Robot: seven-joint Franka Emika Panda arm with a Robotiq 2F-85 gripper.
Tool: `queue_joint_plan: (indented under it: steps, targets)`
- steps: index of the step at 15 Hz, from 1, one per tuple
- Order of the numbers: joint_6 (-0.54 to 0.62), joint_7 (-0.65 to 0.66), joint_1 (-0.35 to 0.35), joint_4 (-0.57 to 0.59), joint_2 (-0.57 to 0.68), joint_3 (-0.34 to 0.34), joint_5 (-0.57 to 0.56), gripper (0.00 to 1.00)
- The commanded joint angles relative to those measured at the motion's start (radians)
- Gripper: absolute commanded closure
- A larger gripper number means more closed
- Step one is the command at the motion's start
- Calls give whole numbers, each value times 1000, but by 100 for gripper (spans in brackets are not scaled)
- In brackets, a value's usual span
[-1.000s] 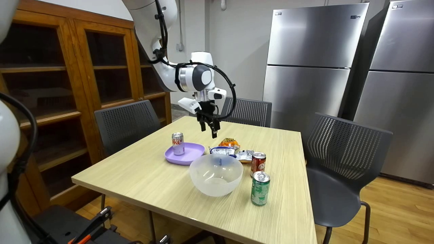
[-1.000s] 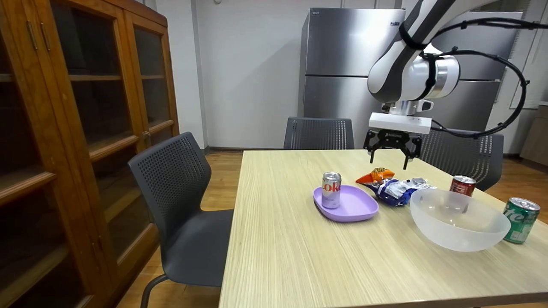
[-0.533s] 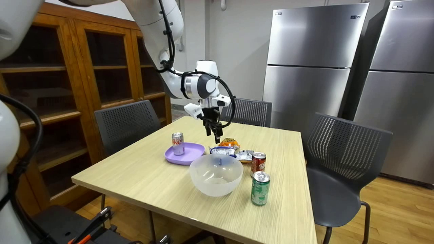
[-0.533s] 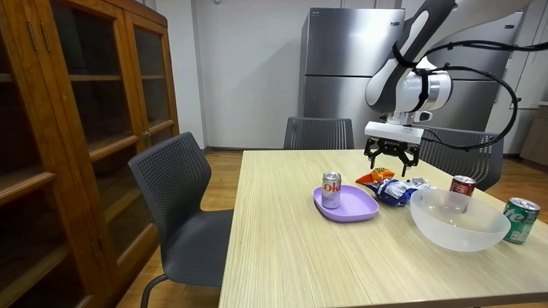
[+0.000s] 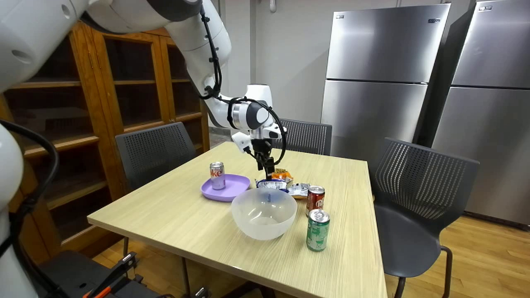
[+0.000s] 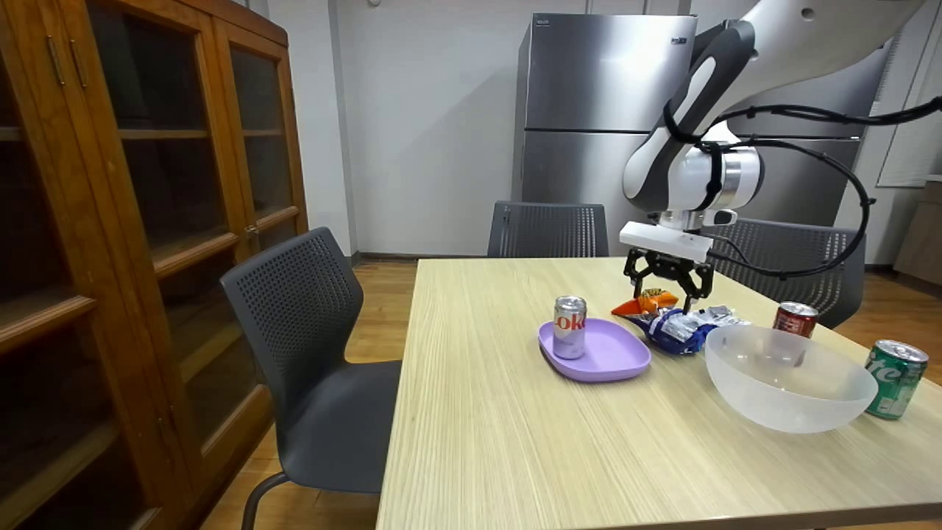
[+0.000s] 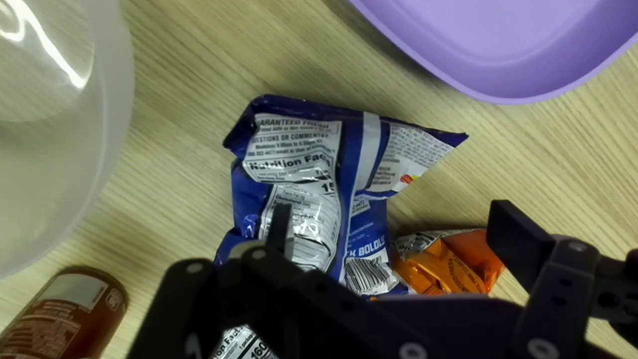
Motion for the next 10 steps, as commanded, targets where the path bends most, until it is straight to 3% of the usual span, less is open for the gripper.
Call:
queue_joint_plan:
  steps: [1,5,6,7,10]
  targets:
    - [-18,32,-18,89,61,7,33,0]
    - [-26,49,-25,136,100,6,52,0]
    - [-28,51,-26,147,108,7,55,25]
    - [-29,54,-27,154,115,8,56,26]
    - [-30,62,-26,172,127,6,55,51]
